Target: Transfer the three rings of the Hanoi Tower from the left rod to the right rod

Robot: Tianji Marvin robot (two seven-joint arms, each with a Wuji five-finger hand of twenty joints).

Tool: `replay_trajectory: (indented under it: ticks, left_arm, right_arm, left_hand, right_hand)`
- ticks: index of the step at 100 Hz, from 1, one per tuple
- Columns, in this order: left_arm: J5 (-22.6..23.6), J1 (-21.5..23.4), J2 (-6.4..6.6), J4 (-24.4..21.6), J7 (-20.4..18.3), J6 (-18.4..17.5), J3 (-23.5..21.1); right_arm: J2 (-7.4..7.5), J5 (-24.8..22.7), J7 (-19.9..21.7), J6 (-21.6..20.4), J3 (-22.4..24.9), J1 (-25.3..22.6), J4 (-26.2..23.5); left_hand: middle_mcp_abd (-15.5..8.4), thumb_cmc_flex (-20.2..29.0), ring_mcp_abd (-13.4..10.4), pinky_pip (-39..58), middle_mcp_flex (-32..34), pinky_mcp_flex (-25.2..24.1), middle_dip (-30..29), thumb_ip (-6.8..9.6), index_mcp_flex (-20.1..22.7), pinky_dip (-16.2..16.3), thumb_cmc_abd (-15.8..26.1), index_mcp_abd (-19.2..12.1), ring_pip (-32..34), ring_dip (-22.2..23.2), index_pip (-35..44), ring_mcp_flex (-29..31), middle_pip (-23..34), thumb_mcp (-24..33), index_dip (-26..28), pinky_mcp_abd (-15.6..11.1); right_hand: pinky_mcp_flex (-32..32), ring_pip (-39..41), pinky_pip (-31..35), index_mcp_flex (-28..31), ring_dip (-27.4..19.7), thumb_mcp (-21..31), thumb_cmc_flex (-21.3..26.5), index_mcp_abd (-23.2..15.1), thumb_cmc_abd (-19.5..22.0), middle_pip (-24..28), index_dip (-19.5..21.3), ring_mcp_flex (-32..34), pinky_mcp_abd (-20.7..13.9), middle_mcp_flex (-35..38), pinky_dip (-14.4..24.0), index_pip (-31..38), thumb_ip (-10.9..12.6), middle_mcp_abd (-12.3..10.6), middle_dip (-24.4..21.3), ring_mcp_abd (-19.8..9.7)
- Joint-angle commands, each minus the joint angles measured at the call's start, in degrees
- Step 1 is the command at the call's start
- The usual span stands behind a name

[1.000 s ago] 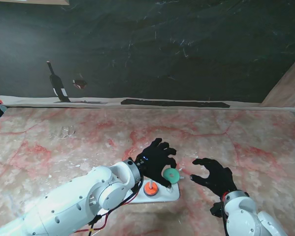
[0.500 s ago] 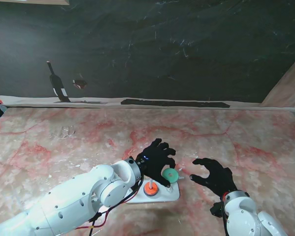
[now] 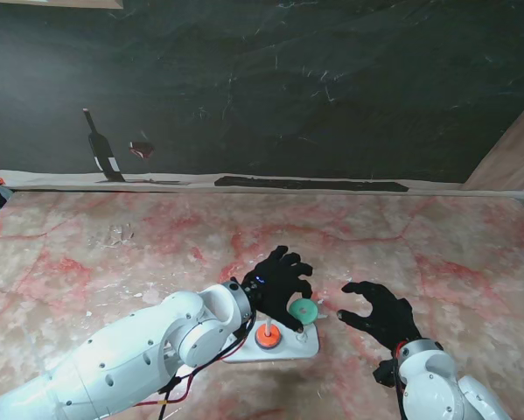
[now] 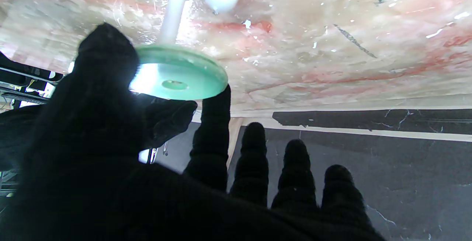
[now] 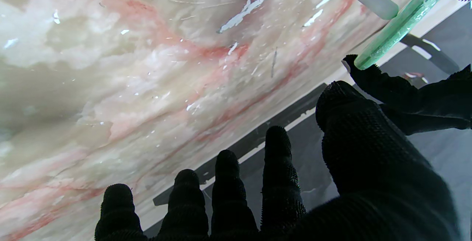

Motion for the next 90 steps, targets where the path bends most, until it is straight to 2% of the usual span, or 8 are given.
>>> replay_trajectory:
  ticks: [1,32,90]
  left_arm:
    - [0.15,-0.08,-0.25,-0.10,0.15,-0.21,0.19]
    - [1.96,0.78,0.18,-1.80,0.09,0.18,-0.38]
    - [1.69,0.85,0.32,-1.39,-0.47,0.11,0.05]
  right_arm:
    - [-0.24,0.03,0.05,-0.27,-0.07,-0.26,-0.01]
    - [-0.31,0.40,-0.15,-0.42,0.02,-0.38,-0.02]
    - [-0.25,0.67,0.23,-0.59,0.09,-0.40,-0.03]
  left_hand:
    - [-0.66,2.78,-0.01,-0.59,0.29,-0.35,-0.23,2.44,4.97,0.69,3.19,-6.64,0.98,0.00,7.31,0.52,-0.54,5.79,1.18,0.17]
    - [-0.55,2.72,0.07,-0.60,0.30,-0.33,-0.28,2.39,4.94,0.66,3.39,-6.60,0.96,0.01,7.20,0.50,-0.60,5.62,1.11,0.16]
    - [-0.60,2.82,-0.01,-0.61,0.27,-0.32,-0.29,2.46,4.98,0.62,3.41,-6.67,0.86,0.02,7.16,0.51,-0.64,5.41,1.16,0.13]
  right_hand:
    - [-0.48,-0.22,-0.34,-1.83,0.38,-1.11,0.84,-1.04,0.59,0.60,0.54,-0.18,0.35,-1.22,0.44,-0.27,0.60,-0.30,0.30,-0.16]
    - [-0.48,-0.24,-0.39,-1.94,0.38,-1.01,0.67,-0.99,0.60,0.60,0.52,-0.27,0.35,-1.21,0.38,-0.34,0.62,-0.28,0.29,-0.17]
    - [-0.46,-0.25,-0.45,-1.91,0.39,-0.87,0.40,-0.90,0.47,0.60,0.50,-0.28,0.41,-1.22,0.31,-0.36,0.59,-0.30,0.29,-0.18]
